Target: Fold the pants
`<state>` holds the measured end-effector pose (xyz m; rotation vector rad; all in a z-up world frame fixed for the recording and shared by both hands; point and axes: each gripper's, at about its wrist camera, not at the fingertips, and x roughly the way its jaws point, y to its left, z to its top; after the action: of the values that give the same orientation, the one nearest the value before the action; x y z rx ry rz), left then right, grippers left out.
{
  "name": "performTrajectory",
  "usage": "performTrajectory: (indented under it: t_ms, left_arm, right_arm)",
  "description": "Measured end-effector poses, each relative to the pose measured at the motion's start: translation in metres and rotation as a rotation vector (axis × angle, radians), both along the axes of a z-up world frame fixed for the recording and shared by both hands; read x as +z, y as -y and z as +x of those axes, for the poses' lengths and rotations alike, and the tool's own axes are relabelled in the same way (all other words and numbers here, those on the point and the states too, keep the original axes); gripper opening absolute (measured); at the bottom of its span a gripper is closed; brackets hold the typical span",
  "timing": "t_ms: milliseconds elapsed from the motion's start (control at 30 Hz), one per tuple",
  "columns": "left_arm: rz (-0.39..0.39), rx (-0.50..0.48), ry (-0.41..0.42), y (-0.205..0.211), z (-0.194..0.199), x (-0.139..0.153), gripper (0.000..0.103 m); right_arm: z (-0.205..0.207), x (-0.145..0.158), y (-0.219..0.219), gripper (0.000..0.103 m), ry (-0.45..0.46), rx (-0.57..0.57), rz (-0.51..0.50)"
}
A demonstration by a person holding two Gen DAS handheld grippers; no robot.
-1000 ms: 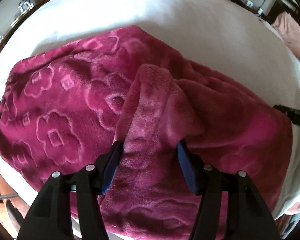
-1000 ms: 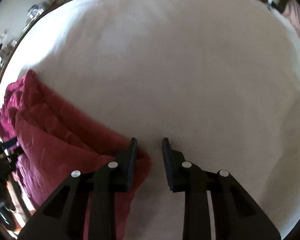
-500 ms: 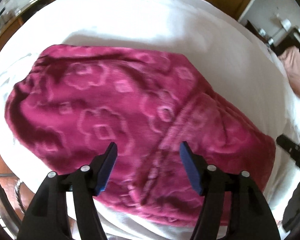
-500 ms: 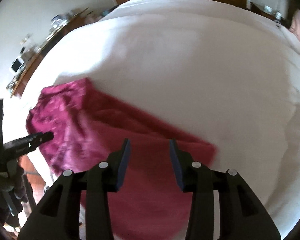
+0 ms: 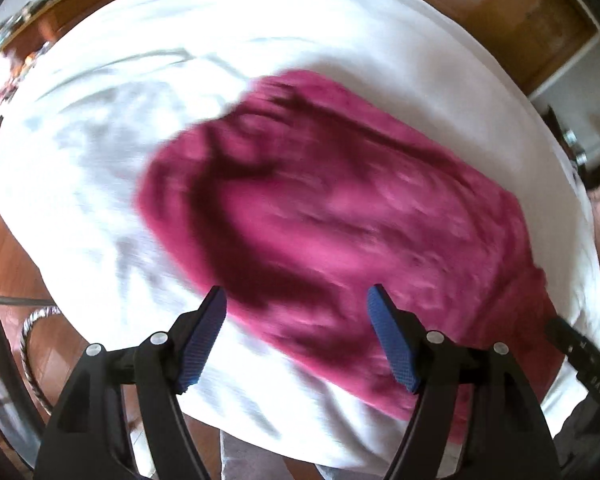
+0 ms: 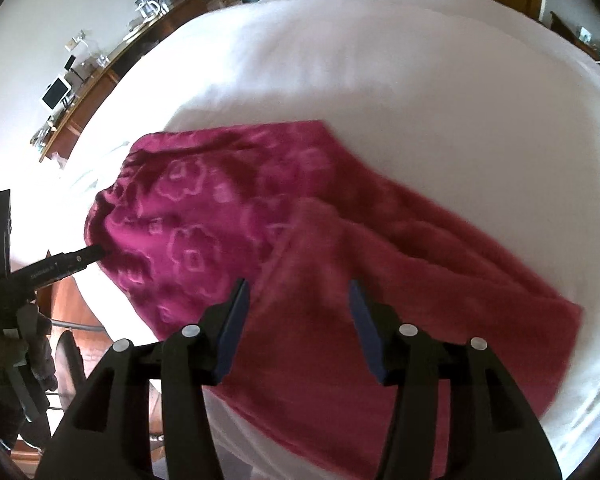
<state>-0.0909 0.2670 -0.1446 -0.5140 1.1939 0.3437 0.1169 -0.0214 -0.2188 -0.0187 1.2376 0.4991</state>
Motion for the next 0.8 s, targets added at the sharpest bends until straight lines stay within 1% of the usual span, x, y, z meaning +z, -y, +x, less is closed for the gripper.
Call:
performTrajectory:
  t_ms: [100, 133, 167, 233, 300, 533, 633, 800]
  left_arm:
    - [-0.025, 0.043, 0.005, -0.04, -0.006, -0.005, 0.073]
    - [-0.036, 0.052, 0.007, -0.049, -0.008, -0.006, 0.074]
    - [-0.051, 0.06, 0.01, -0.059, -0.008, -0.009, 0.078]
    - [-0.111, 0.071, 0.038, -0.079, -0.007, -0.018, 0.084]
    - [-0.148, 0.073, 0.046, -0.092, -0.003, -0.027, 0.084]
    - [-0.275, 0.062, 0.046, -0.113, 0.018, -0.066, 0.084]
    - [-0.329, 0.065, 0.053, -0.117, 0.025, -0.076, 0.084]
    - [-0.381, 0.075, 0.06, -0.119, 0.036, -0.084, 0.084]
  right_arm:
    - [-0.001, -0.006, -0.028, 0.053, -0.015, 0.011, -0.018]
    - [-0.001, -0.008, -0.035, 0.053, -0.021, 0.009, -0.023]
    - [-0.001, -0.01, -0.042, 0.053, -0.028, 0.004, -0.028]
    - [-0.001, -0.016, -0.055, 0.053, -0.043, -0.013, -0.043]
    - [-0.003, -0.021, -0.061, 0.053, -0.055, -0.027, -0.055]
    - [-0.012, -0.028, -0.074, 0.053, -0.083, -0.054, -0.117]
    - [-0.015, -0.027, -0.071, 0.053, -0.087, -0.071, -0.134]
    - [-0.022, -0.027, -0.063, 0.053, -0.095, -0.104, -0.155]
